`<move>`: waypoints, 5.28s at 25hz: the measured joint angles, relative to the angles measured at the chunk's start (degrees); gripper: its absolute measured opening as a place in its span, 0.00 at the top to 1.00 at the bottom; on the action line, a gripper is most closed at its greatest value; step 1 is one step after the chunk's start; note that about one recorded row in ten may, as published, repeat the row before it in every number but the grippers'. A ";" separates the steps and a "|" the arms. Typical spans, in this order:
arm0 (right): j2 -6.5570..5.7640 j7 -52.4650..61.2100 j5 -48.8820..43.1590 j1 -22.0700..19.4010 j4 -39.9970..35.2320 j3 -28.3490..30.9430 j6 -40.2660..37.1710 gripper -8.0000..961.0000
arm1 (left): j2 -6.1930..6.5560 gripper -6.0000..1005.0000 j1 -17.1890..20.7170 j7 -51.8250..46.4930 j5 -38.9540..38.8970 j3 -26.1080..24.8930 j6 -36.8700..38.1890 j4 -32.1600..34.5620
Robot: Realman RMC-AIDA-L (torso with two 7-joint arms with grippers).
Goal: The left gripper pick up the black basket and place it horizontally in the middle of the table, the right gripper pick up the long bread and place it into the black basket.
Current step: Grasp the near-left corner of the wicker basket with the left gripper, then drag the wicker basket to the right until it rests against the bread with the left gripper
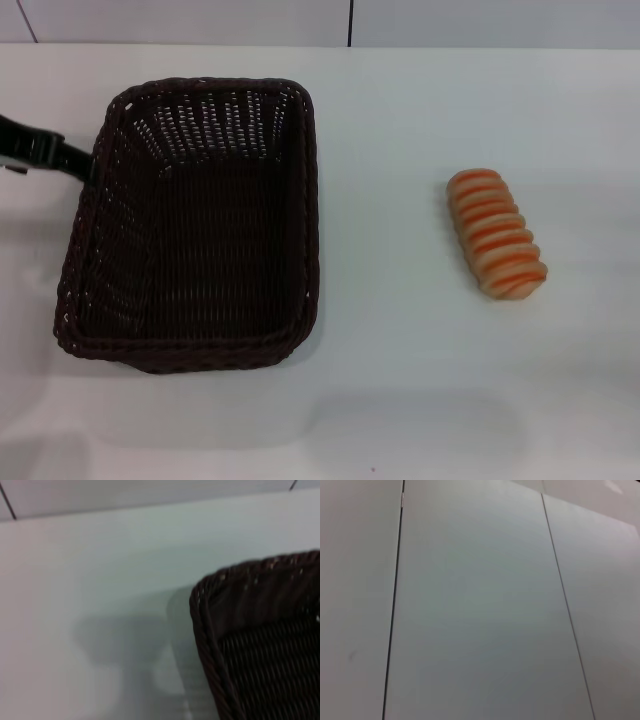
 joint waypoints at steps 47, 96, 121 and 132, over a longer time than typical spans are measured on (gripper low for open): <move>-0.22 -0.35 -0.48 0.32 0.09 0.61 0.46 0.30 | -0.14 0.59 -0.48 0.89 -2.05 7.41 7.40 14.34; 0.27 0.27 2.06 -1.52 -0.30 0.04 0.28 0.30 | 0.20 0.82 -20.91 44.77 -22.46 3.87 -13.88 14.22; 0.28 1.02 1.78 -5.75 3.73 -1.78 -0.07 0.30 | 0.05 0.68 -20.24 52.49 -24.02 6.25 -5.51 21.99; 0.26 0.62 1.67 -8.10 5.70 -2.94 -0.10 0.30 | -0.23 0.53 -20.00 53.77 -25.44 7.05 -5.80 21.30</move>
